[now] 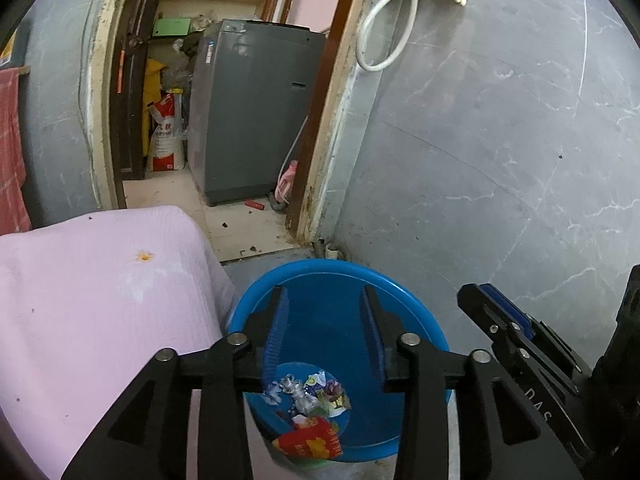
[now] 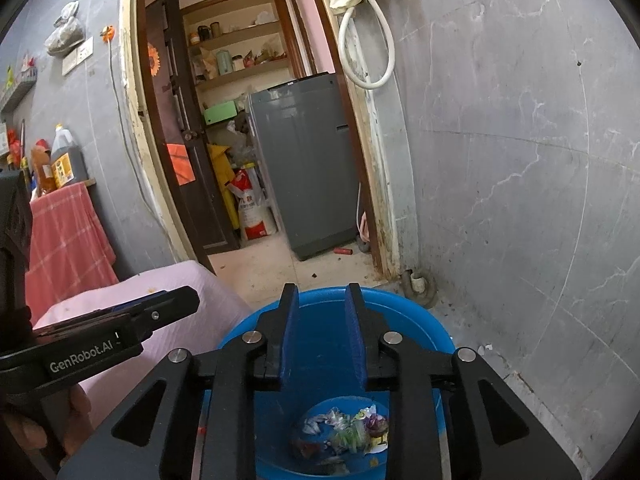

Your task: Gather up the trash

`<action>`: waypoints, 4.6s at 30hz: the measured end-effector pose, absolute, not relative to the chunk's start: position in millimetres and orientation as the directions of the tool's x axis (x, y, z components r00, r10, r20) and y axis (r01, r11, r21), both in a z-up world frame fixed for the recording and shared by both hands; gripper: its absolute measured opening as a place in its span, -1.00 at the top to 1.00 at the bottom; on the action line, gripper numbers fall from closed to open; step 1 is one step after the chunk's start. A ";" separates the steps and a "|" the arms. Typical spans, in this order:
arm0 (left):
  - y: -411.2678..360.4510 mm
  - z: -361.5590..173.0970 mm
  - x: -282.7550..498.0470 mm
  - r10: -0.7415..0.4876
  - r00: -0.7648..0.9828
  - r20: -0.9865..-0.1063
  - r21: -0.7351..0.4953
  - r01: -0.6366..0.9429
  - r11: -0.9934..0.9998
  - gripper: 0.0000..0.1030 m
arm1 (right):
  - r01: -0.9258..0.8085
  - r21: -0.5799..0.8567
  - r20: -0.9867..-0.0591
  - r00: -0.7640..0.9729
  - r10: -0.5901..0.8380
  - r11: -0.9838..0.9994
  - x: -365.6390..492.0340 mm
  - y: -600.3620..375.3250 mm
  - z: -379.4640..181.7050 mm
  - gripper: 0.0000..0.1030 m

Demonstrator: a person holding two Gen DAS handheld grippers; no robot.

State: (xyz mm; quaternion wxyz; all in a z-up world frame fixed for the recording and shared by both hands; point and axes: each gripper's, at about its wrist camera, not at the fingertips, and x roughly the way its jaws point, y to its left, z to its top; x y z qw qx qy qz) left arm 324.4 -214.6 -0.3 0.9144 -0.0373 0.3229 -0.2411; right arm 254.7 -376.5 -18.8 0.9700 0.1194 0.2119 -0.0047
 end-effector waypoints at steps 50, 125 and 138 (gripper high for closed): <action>-145.9 46.6 285.0 -0.300 0.863 -0.407 -0.195 0.239 0.951 -0.92 | 0.014 0.203 -0.261 0.964 0.041 0.979 226.9 -368.7 24.8 -1.00; -88.5 28.4 98.9 -0.251 0.906 -0.342 -0.123 0.221 0.967 -0.97 | -0.004 0.102 -0.222 0.975 0.027 0.995 72.6 -300.2 18.5 -1.00; -94.2 16.1 65.9 -0.257 0.907 -0.333 -0.093 0.240 0.966 -0.97 | -0.005 0.063 -0.218 0.976 0.019 0.998 48.9 -289.2 7.7 -1.00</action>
